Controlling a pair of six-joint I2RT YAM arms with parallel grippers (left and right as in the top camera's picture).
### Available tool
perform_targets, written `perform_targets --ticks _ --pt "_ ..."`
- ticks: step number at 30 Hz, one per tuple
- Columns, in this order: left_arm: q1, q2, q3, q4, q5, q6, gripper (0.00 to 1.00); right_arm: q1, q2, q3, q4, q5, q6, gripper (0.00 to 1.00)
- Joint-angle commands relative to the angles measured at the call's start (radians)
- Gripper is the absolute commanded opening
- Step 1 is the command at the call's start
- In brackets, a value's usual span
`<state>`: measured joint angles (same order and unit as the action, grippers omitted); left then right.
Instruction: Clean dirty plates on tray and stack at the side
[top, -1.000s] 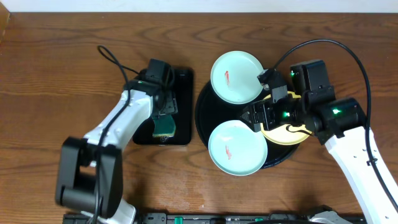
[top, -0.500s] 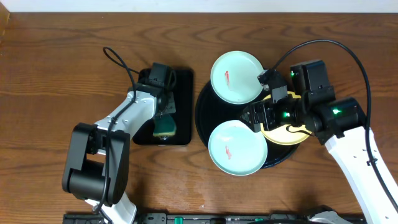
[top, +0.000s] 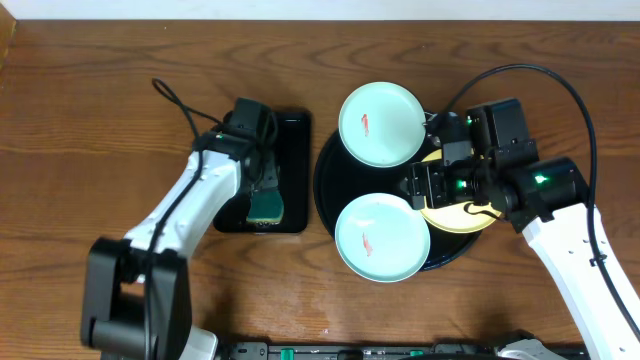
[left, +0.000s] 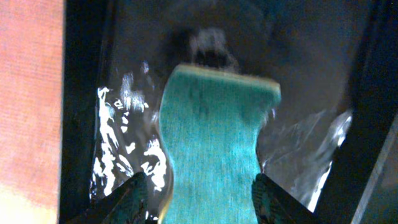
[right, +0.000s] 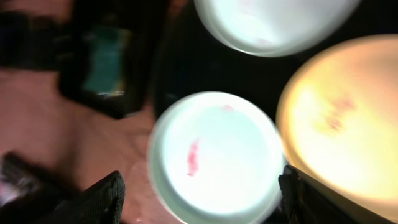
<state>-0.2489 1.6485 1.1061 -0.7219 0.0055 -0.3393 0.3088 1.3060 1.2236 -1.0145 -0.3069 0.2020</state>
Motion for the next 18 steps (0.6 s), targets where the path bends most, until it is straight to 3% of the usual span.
perform_targets --ticks 1,5,9,14,17,18 --pt "0.0 0.0 0.004 -0.029 0.058 0.005 0.55 0.009 -0.006 0.016 -0.024 0.145 0.073 0.79" --pt "0.001 0.017 -0.072 0.06 0.058 0.005 0.54 0.009 -0.005 0.011 -0.085 0.146 0.073 0.8" --pt "0.001 0.061 -0.139 0.171 0.058 0.005 0.4 0.009 -0.005 -0.024 -0.143 0.146 0.074 0.8" --pt "0.0 0.135 -0.158 0.218 0.066 0.005 0.39 0.009 -0.005 -0.097 -0.151 0.146 0.074 0.82" --pt "0.001 0.151 -0.158 0.223 0.073 0.006 0.08 0.009 -0.005 -0.155 -0.126 0.145 0.074 0.83" --pt "0.001 0.147 -0.156 0.222 0.074 0.005 0.07 0.009 -0.004 -0.174 -0.113 0.145 0.074 0.83"
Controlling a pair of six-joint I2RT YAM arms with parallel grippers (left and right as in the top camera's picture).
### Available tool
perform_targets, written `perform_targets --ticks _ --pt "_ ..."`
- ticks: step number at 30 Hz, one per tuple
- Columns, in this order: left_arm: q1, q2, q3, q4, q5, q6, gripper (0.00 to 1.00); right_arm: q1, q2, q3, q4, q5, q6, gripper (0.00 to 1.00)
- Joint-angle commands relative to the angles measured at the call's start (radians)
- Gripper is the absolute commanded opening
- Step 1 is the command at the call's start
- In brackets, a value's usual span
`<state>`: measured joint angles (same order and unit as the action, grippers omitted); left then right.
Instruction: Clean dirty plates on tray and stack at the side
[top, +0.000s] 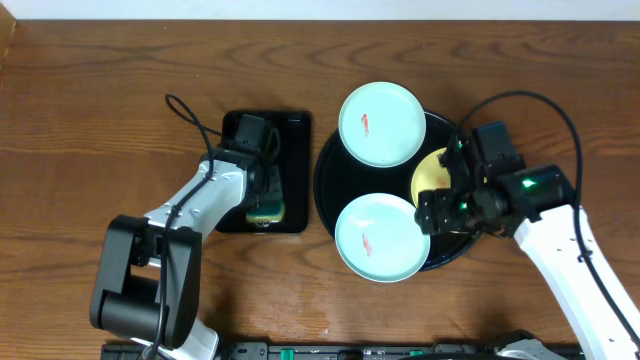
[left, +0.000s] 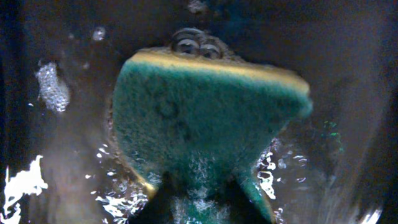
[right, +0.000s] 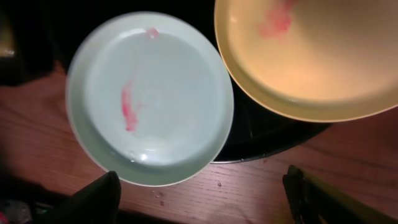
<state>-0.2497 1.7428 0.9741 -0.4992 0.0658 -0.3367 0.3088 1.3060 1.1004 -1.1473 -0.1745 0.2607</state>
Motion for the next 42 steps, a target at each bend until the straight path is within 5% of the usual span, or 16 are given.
perform_targets --ticks 1,12,19,23,26,33,42 --pt "0.002 0.048 -0.019 -0.007 0.013 0.003 0.08 0.009 -0.004 -0.072 0.038 0.013 0.015 0.83" --pt "0.002 -0.139 0.122 -0.244 0.013 0.003 0.07 0.009 0.011 -0.336 0.364 -0.073 0.024 0.51" --pt "0.002 -0.336 0.128 -0.344 0.014 0.003 0.08 0.009 0.069 -0.437 0.494 -0.084 0.039 0.45" --pt "0.002 -0.429 0.128 -0.38 0.03 0.003 0.08 0.009 0.119 -0.461 0.587 -0.084 0.062 0.26" --pt "0.002 -0.471 0.128 -0.395 0.057 0.003 0.07 0.009 0.148 -0.461 0.666 -0.084 0.076 0.02" --pt "0.001 -0.474 0.128 -0.405 0.124 0.003 0.07 0.009 0.149 -0.46 0.844 0.053 0.132 0.01" --pt "-0.078 -0.459 0.126 -0.353 0.155 0.002 0.07 0.017 0.153 -0.46 0.859 0.095 0.135 0.01"
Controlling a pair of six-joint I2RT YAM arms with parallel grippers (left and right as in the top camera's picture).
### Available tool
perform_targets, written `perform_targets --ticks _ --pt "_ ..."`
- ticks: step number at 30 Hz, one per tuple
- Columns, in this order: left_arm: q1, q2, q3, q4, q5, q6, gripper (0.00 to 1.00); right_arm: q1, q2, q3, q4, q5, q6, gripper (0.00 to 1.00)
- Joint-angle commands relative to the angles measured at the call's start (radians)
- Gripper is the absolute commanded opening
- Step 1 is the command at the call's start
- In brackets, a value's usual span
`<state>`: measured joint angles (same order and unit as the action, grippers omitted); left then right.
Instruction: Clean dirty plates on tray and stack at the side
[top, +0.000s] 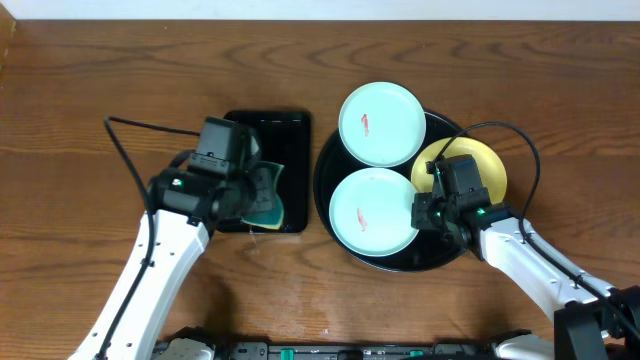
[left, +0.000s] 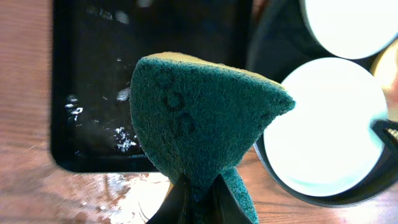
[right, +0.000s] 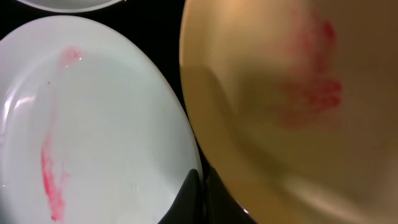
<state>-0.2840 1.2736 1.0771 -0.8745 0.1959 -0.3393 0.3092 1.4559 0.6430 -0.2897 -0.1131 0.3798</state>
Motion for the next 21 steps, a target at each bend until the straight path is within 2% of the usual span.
perform_targets --ticks 1,12,21 --pt "-0.057 0.014 0.023 0.031 0.025 0.0 0.08 0.024 0.003 -0.003 0.002 0.035 0.015 0.01" --pt "-0.233 0.177 0.023 0.185 0.03 -0.133 0.08 0.059 0.066 -0.003 0.003 0.046 0.01 0.01" --pt "-0.41 0.469 0.023 0.479 0.038 -0.322 0.07 0.059 0.098 -0.003 0.018 0.05 0.009 0.01"
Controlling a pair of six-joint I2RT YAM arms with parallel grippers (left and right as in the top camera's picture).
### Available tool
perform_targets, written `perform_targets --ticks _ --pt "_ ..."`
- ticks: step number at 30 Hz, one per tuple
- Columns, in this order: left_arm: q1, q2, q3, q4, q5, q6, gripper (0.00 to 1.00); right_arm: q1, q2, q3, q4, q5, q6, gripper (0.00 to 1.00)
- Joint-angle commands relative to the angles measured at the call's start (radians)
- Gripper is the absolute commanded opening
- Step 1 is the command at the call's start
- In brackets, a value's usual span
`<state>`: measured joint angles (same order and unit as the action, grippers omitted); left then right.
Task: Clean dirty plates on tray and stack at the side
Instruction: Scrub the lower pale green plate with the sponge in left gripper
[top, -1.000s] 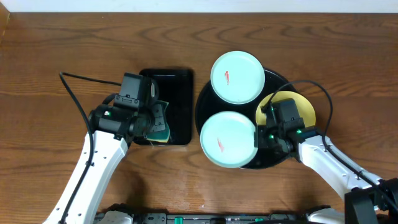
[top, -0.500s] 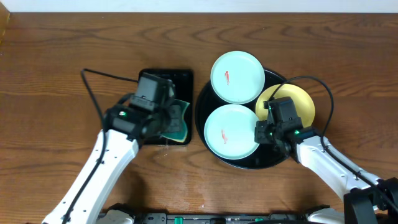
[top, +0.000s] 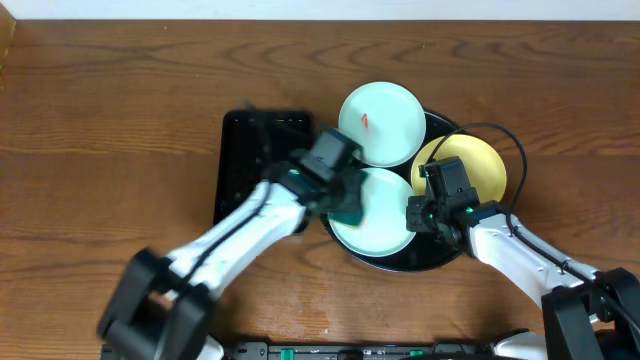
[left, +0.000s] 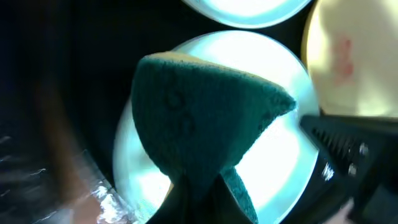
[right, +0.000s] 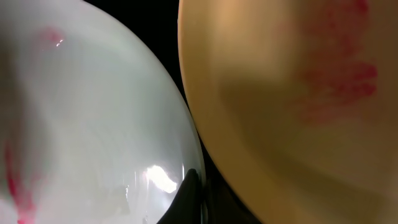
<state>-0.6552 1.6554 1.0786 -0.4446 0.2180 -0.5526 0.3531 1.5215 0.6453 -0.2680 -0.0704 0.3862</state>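
Observation:
The near mint plate (top: 385, 228), smeared red, lies in the round black tray (top: 440, 262). My left gripper (top: 345, 205) is shut on a green sponge (left: 205, 118), which sits over this plate's left half (left: 280, 162). My right gripper (top: 416, 214) is shut on the plate's right rim (right: 93, 124), its dark fingertip (right: 189, 196) against the edge. A second mint plate (top: 380, 122) with a red mark lies at the tray's far side. A yellow plate (top: 470, 165) with a red smear (right: 336, 74) lies at the right.
A black rectangular tray (top: 250, 150) holding water stands left of the round tray, on the brown wooden table (top: 100, 120). My left arm crosses from the table's near left towards the plates. The right arm's cable loops above the yellow plate.
My left gripper has moved right with the sponge, from over the rectangular tray's near right corner to the near mint plate. The right gripper still pinches that plate's rim.
First my left gripper stood open around the sponge in the water tray, with the right open above the plates. Then the left was shut on the sponge. Later the sponge was lifted, the near plate sat further into the round tray, gripped by the right. Now the sponge is on it.

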Motion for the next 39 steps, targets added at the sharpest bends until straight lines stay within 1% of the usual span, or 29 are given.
perform_targets --ticks 1,6,7,10,13,16,21,23,27,29,31,36,39 --pt "-0.048 0.117 0.021 0.072 0.03 -0.132 0.08 0.015 0.032 -0.005 -0.005 0.007 0.002 0.01" --pt "-0.071 0.28 0.021 0.258 0.216 -0.189 0.07 0.015 0.032 -0.005 -0.004 0.007 0.002 0.01" --pt "-0.071 0.308 0.021 0.271 0.233 -0.198 0.07 0.015 0.032 -0.005 -0.004 0.007 0.003 0.01" --pt "-0.059 0.353 0.021 0.255 0.225 -0.192 0.07 0.015 0.032 -0.005 -0.006 0.006 0.003 0.01" --pt "-0.03 0.351 0.025 0.165 0.124 -0.189 0.07 0.015 0.032 -0.005 -0.006 0.006 0.003 0.01" --pt "0.005 0.32 0.049 0.009 -0.063 -0.189 0.07 0.015 0.032 -0.005 -0.005 0.006 0.003 0.01" --pt "0.024 0.277 0.103 -0.203 -0.322 -0.174 0.07 0.015 0.032 -0.005 -0.006 0.007 0.003 0.01" --pt "0.023 0.272 0.114 -0.237 -0.367 -0.174 0.08 0.015 0.032 -0.005 -0.008 0.007 0.002 0.01" --pt "0.014 0.273 0.117 -0.237 -0.369 -0.167 0.07 0.015 0.032 -0.005 -0.013 0.007 0.002 0.01" --pt "0.008 0.273 0.117 -0.215 -0.36 -0.167 0.08 0.015 0.032 -0.005 -0.014 0.007 0.002 0.01" --pt "0.002 0.274 0.117 -0.162 -0.314 -0.167 0.07 0.015 0.032 -0.005 -0.013 0.007 0.002 0.01" --pt "-0.026 0.287 0.117 0.038 -0.085 -0.166 0.07 0.015 0.032 -0.005 -0.013 0.007 0.002 0.01" --pt "-0.044 0.301 0.117 0.126 0.044 -0.168 0.07 0.015 0.032 -0.005 -0.013 0.007 0.002 0.01"
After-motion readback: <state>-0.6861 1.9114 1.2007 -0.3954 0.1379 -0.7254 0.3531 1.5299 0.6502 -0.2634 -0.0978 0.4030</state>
